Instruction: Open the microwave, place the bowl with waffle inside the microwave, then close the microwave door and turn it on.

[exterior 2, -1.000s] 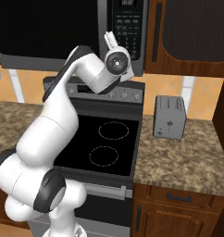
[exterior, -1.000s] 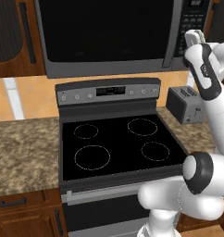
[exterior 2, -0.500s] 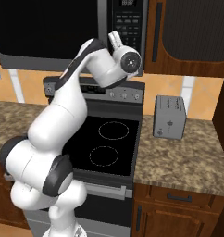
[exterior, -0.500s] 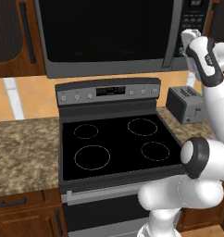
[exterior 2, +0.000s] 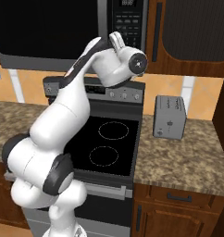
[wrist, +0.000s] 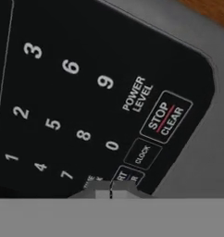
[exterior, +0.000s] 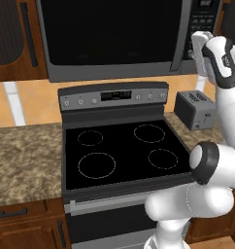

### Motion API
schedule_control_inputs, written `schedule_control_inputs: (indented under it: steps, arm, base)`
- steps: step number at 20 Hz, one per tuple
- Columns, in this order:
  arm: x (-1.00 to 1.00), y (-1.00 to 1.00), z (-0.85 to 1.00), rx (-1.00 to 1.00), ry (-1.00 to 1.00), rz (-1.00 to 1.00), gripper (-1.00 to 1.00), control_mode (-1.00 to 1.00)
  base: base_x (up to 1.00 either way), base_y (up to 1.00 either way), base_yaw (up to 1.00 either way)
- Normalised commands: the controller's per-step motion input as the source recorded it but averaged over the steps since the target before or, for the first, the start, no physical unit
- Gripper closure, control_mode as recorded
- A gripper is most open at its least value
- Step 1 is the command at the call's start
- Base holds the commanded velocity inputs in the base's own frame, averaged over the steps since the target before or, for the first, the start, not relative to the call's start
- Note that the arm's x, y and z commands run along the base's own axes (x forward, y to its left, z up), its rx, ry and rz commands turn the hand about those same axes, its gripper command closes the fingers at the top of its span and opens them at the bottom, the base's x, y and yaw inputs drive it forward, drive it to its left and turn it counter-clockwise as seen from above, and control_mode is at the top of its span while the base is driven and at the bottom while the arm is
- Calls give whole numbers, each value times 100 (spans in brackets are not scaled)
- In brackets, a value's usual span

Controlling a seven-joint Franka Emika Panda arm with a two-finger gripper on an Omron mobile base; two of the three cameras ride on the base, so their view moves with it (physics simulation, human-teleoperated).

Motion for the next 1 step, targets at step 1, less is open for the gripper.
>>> schedule_control_inputs:
  steps: [1]
  arm:
    - [92, 27, -85, 0, -1, 7, 100, -100]
  base:
    - [0, 0, 0]
